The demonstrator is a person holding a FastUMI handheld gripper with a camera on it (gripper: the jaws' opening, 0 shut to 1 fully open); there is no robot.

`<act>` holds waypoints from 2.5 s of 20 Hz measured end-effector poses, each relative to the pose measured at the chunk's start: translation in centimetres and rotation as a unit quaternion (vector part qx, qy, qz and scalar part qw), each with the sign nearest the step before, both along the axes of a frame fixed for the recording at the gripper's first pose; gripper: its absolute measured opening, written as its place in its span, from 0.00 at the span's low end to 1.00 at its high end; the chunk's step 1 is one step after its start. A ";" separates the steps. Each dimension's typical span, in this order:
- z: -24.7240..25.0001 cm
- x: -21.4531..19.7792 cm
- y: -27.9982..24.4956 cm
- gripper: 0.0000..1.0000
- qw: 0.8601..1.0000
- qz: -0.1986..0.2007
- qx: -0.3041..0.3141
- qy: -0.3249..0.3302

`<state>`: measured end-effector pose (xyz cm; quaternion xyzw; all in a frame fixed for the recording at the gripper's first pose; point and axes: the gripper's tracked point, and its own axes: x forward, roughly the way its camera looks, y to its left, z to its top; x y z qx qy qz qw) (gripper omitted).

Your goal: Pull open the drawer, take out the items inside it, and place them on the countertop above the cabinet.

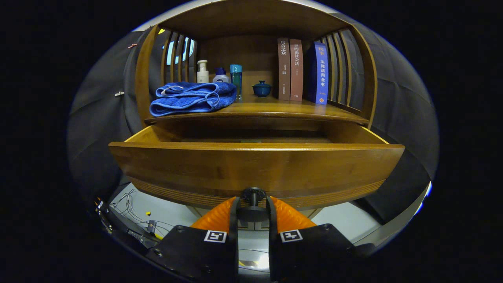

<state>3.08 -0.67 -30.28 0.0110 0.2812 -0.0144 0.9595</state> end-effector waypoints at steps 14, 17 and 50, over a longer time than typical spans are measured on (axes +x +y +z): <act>-0.4 -8.0 0.6 0.35 0.998 -0.001 0.040 0.048; -0.6 -9.2 0.7 0.35 0.998 0.002 0.041 0.058; -0.7 8.3 1.1 1.00 0.954 0.039 0.025 0.297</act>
